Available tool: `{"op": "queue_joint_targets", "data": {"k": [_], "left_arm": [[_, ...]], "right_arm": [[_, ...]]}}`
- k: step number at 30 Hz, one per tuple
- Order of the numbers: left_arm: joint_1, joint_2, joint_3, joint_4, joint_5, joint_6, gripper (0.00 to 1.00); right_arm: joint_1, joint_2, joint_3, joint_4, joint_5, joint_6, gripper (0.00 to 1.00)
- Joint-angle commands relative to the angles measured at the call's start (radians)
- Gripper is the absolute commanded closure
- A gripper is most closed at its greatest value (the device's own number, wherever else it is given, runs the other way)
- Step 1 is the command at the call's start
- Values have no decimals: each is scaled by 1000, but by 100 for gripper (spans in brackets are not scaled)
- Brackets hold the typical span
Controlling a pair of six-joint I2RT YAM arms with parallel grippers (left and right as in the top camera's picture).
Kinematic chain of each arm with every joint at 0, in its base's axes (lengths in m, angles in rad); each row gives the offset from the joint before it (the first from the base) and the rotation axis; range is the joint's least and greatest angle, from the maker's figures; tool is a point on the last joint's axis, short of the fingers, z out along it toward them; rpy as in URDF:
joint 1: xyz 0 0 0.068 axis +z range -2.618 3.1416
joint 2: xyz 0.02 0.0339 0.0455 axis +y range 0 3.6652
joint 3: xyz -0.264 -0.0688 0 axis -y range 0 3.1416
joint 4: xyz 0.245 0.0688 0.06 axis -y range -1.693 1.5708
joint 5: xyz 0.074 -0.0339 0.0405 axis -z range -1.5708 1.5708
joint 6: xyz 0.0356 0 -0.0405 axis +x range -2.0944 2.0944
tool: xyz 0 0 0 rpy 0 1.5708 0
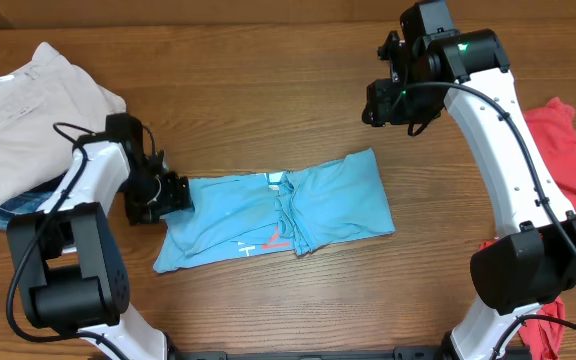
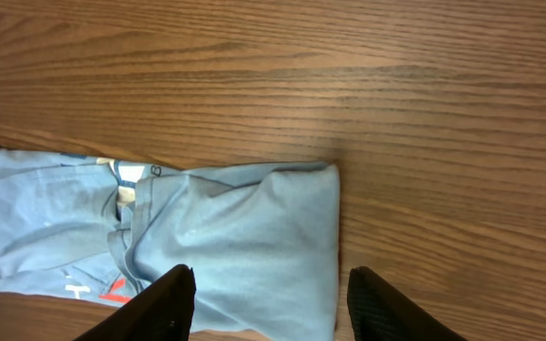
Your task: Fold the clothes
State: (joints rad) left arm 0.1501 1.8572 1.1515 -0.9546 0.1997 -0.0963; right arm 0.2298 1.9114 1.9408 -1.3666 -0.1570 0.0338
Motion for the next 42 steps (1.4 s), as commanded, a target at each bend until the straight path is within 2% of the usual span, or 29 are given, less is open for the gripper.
{"op": "queue_joint_targets", "data": {"k": [1,6,8,9,10,12,13,18,25,29,34,37,42], "left_arm": [[-3,-14,-85,77,87,30,21],[-34,-13,-176,192,137,26,25],[-61,-13,-203,220,150,22,39],[-82,-13,-211,225,149,23,60],[-91,-14,-211,225,145,22,75],[-98,-14,-200,216,132,22,91],[-96,-14,-193,206,121,22,93],[2,-22,-7,4,-80,13,96],[154,-22,328,-185,-100,16,93],[179,-21,486,-244,-77,23,91],[106,-21,537,-353,-19,22,91],[17,-21,531,-443,-27,22,91],[-121,-21,527,-473,-27,-13,89]], "right_arm": [[5,0,4,3,-2,5,44],[5,0,4,2,-2,5,44],[5,0,4,1,-2,5,45],[5,0,4,2,-2,5,45],[5,0,3,2,-2,4,45],[5,0,4,-4,-2,5,45],[4,0,4,-5,-1,5,46],[3,0,3,-8,18,5,45],[3,0,4,-9,24,4,45],[3,0,4,-10,24,4,46],[3,0,3,-20,24,5,45],[3,0,3,-31,24,4,45],[3,0,3,-39,24,4,45]]}}
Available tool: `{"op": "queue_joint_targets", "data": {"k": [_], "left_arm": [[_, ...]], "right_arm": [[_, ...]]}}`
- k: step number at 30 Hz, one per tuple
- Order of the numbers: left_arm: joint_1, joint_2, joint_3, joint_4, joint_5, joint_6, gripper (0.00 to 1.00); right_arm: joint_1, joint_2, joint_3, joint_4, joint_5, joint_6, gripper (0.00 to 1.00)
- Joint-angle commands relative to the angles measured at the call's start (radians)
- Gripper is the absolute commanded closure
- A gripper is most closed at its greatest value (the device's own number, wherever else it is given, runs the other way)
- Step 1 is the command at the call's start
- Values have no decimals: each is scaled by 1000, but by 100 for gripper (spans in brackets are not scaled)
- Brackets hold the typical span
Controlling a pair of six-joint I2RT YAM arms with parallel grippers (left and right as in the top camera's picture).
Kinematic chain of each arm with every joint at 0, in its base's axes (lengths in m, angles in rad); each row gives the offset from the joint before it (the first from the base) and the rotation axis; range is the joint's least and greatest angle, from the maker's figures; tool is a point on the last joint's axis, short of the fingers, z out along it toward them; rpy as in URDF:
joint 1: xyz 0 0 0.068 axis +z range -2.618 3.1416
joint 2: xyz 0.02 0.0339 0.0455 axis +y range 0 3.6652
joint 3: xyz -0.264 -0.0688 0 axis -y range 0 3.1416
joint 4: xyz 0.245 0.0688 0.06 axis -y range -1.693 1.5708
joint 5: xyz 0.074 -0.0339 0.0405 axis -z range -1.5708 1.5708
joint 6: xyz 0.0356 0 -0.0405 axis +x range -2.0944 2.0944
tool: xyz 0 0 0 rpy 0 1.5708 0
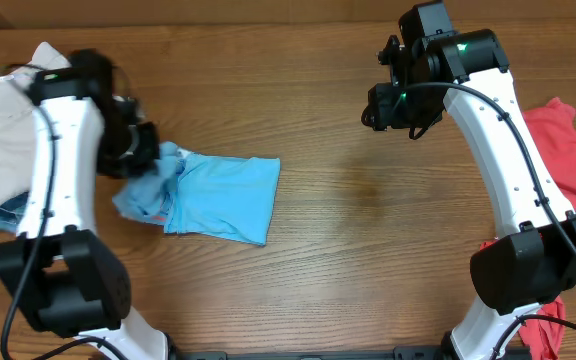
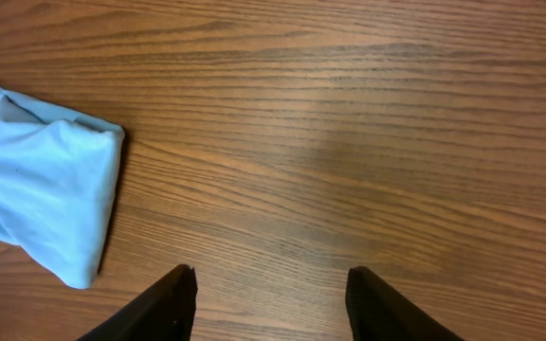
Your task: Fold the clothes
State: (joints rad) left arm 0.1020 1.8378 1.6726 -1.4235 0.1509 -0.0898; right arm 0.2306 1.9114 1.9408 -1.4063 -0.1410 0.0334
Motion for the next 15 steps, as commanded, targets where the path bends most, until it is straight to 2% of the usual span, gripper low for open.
{"op": "queue_joint_targets", "data": {"k": [1,7,15], "left_arm": [[-99,-1,6,-1,22,-27,89],[-277,2,-30,59,-17,-102,86],[-408,5,-105,178,-12,-176,89]], "right_arm": [[3,0,3,1,8,5,45],[3,0,3,-7,8,5,45],[3,0,3,-18,8,5,45]]}}
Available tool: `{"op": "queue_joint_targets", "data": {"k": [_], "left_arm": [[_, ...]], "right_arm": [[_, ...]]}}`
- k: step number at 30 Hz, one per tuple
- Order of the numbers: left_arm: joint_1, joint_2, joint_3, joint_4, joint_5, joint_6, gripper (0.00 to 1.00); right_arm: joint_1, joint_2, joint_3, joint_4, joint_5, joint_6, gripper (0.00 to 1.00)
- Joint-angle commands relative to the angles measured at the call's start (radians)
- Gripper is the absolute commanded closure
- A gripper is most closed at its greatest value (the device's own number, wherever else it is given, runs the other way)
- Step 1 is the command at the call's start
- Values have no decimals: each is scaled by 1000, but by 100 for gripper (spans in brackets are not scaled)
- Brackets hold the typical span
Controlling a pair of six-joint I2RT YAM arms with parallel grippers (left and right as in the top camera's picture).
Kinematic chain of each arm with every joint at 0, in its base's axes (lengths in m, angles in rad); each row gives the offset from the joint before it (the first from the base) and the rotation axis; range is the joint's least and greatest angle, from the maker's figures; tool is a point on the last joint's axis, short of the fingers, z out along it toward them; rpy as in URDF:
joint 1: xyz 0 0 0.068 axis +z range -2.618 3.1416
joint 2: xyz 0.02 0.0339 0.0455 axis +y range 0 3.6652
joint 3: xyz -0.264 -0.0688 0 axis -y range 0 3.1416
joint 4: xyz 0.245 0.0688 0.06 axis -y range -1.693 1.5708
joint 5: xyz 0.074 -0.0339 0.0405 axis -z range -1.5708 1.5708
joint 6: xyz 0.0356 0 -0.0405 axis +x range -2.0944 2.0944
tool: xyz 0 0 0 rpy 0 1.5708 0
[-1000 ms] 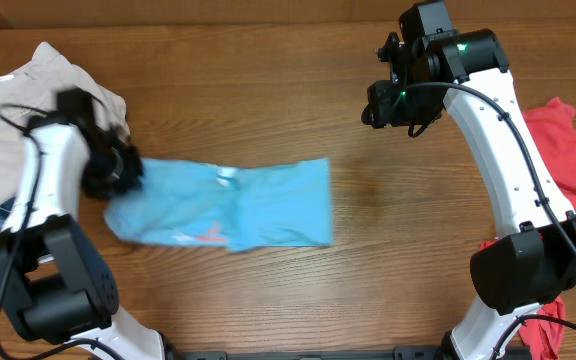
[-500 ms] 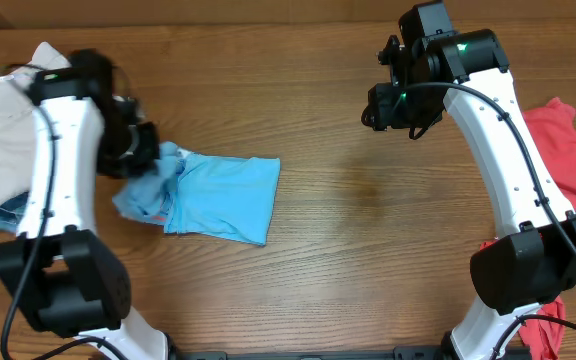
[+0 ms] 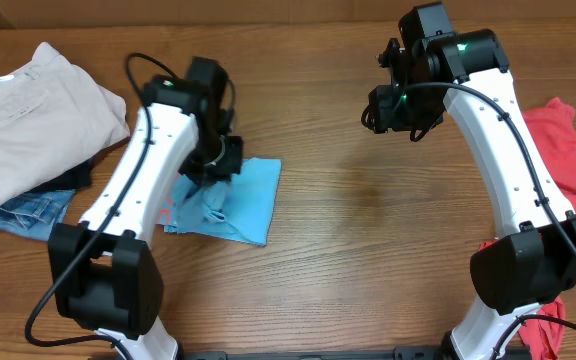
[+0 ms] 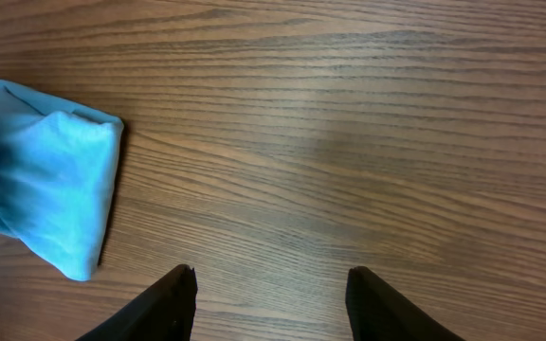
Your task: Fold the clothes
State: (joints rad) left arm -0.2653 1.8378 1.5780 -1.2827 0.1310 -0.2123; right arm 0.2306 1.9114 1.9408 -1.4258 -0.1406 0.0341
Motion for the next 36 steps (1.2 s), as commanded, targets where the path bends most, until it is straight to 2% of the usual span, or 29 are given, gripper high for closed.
{"op": "queue_joint_targets", "data": {"k": [1,3,7,14,18,20,21,23,29,36], "left_arm": [[-52,5,-10,53,20,-56,88],[-86,6,-10,97,64,-58,87],[-133,6,-16,126,40,-80,81],[-154,6,-72,144,45,-84,77],[-155,6,-79,173,109,-78,65],[-155,6,-79,216,208,-14,60],[-155,6,-78,258,322,84,57],[-150,5,-71,263,324,104,56],[-59,-13,-48,182,174,100,57],[161,-20,-25,188,154,100,55]], "right_arm": [[3,0,3,1,8,4,45],[3,0,3,1,8,4,45],[4,0,3,0,8,4,45],[4,0,3,-2,8,4,45],[4,0,3,-2,8,4,45],[4,0,3,-2,8,4,45],[4,0,3,-2,8,4,45],[4,0,3,-3,8,4,45],[6,0,3,-13,-79,-51,44],[86,4,3,15,-205,-68,42]]}}
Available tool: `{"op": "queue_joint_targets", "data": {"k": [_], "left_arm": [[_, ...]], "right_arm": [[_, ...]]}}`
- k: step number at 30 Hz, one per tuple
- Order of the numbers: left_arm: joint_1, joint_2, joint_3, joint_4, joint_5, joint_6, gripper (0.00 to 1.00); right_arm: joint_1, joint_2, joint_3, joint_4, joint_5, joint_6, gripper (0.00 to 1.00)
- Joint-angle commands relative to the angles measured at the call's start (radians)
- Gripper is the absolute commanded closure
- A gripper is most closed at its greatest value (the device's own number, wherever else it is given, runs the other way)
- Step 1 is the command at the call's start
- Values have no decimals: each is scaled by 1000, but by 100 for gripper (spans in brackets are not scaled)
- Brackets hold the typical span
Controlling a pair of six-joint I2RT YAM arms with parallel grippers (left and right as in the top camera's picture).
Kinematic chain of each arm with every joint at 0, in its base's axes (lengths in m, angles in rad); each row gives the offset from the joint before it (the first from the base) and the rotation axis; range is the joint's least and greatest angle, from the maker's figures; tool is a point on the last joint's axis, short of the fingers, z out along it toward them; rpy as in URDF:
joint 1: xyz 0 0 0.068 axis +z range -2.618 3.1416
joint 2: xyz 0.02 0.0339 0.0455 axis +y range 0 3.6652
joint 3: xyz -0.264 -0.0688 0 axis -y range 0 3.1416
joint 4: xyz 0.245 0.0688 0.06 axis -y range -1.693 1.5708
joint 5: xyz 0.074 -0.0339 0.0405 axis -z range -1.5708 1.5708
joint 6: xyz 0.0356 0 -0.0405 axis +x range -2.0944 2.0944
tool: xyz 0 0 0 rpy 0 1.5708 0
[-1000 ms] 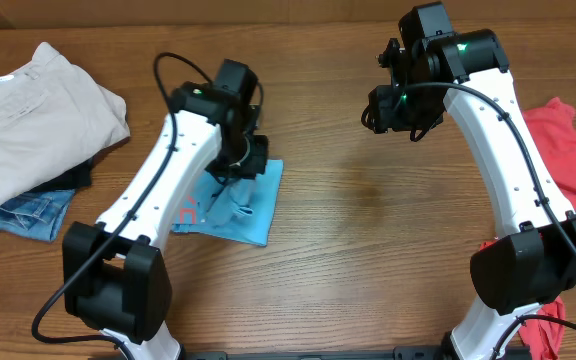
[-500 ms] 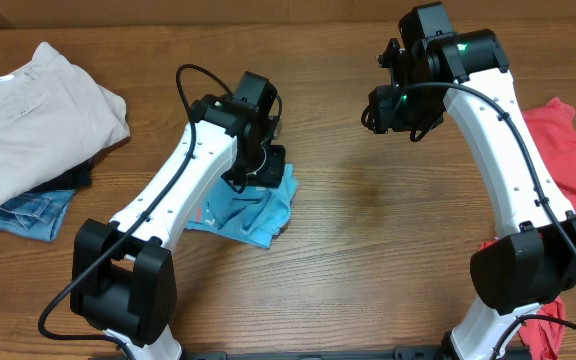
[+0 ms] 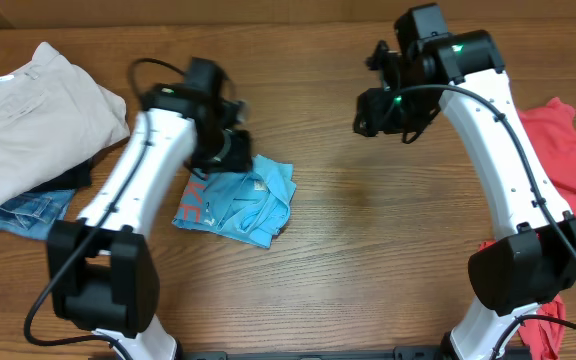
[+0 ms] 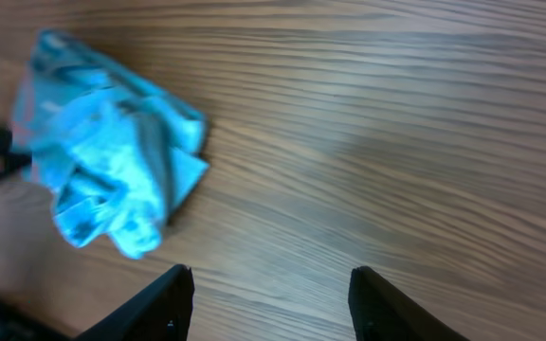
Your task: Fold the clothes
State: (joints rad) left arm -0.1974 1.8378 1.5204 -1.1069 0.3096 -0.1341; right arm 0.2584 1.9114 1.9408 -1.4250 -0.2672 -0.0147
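Note:
A light blue T-shirt (image 3: 238, 203) lies crumpled in a small bundle left of the table's middle, with a red print showing on its left side. My left gripper (image 3: 228, 150) sits on the bundle's upper edge, apparently shut on the cloth; its fingers are hidden under the wrist and blurred. The right gripper (image 3: 376, 108) hangs high over bare wood at the back right. In the right wrist view the same shirt (image 4: 112, 142) is at the upper left, far from the right gripper (image 4: 278, 289), which is open with nothing between its fingers (image 4: 171, 303).
Folded beige trousers (image 3: 33, 105) rest on jeans (image 3: 13, 210) at the far left. Red garments lie at the right edge (image 3: 560, 150) and at the front right corner (image 3: 543, 330). Bare wooden tabletop (image 3: 388, 230) stretches between the shirt and the red clothes.
The blue shirt was a flat folded rectangle under my left gripper; now it is a crumpled bundle shifted slightly right. The left wrist has turned a little. The right gripper has moved slightly left.
The shirt first lay spread wide across the middle, my left gripper at its left end. Then it was gathered at the left with one end held up. Then it lay as a folded rectangle under the left gripper, and now it is a crumpled bundle. The right gripper stayed open, high.

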Motion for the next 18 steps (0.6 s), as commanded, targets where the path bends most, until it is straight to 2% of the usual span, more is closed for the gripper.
{"op": "queue_joint_targets", "data": {"k": [1,4,10,18], "left_arm": [[121,-19,32,18,-24,22,54],[167,-16,23,28,-41,23,51],[187,6,-45,61,-177,22,49],[192,55,-145,171,-197,-11,49]], "right_arm": [[84,12,3,21,-79,-19,41],[143,35,-2,30,-79,-19,41],[295,100,-79,107,-134,2,42],[434,117,-174,340,-163,35,42]]}}
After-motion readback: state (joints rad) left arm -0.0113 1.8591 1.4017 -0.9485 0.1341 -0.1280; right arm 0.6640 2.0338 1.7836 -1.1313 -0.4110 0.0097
